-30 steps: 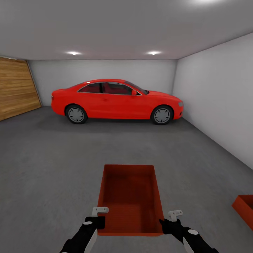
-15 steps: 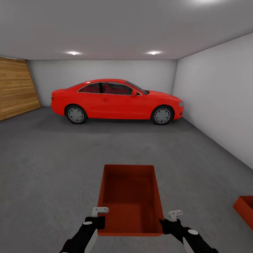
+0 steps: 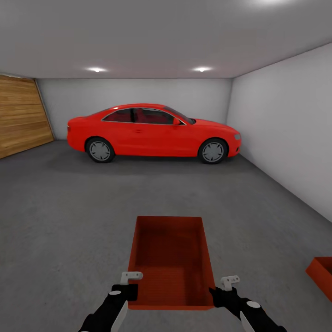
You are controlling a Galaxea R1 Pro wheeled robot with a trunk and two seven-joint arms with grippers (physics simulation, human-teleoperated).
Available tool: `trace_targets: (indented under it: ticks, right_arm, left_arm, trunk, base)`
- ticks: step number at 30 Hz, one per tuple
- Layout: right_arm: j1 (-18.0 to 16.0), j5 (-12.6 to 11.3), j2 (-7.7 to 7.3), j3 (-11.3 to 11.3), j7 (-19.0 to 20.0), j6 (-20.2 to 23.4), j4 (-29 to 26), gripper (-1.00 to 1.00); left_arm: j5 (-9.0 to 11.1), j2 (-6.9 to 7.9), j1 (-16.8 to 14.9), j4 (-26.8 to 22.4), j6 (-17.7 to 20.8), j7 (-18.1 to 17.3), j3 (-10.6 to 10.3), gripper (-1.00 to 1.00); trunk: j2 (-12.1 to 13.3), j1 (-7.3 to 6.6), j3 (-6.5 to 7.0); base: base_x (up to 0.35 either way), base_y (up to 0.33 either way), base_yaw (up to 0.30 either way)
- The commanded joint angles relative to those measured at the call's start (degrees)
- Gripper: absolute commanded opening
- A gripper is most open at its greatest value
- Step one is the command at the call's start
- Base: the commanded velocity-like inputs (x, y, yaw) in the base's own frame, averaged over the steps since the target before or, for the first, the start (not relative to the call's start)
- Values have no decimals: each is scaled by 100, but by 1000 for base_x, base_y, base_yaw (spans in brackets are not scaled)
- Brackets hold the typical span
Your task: Move the two storage containers from the living room to the garage. In the garage, place one container on the floor and stack the other container on top of it (either order is fine).
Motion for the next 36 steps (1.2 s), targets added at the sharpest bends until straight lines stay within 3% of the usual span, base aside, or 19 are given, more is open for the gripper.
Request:
trace_targets:
  ticks: [1,36]
  right_arm:
    - [3,82,-6,50,7,19,-11,-100]
    - [3,84,-6,54,7,19,-11,-100]
  left_arm:
    - [-27,-9,-9,-234,47,15,267,-100]
    - [-26,-2,-9,-234,47,15,267,-100]
  trunk:
    - [-10,2,-11]
    - [-10,2,-11]
  base:
    - [0,0,0]
    - [75,-13,0]
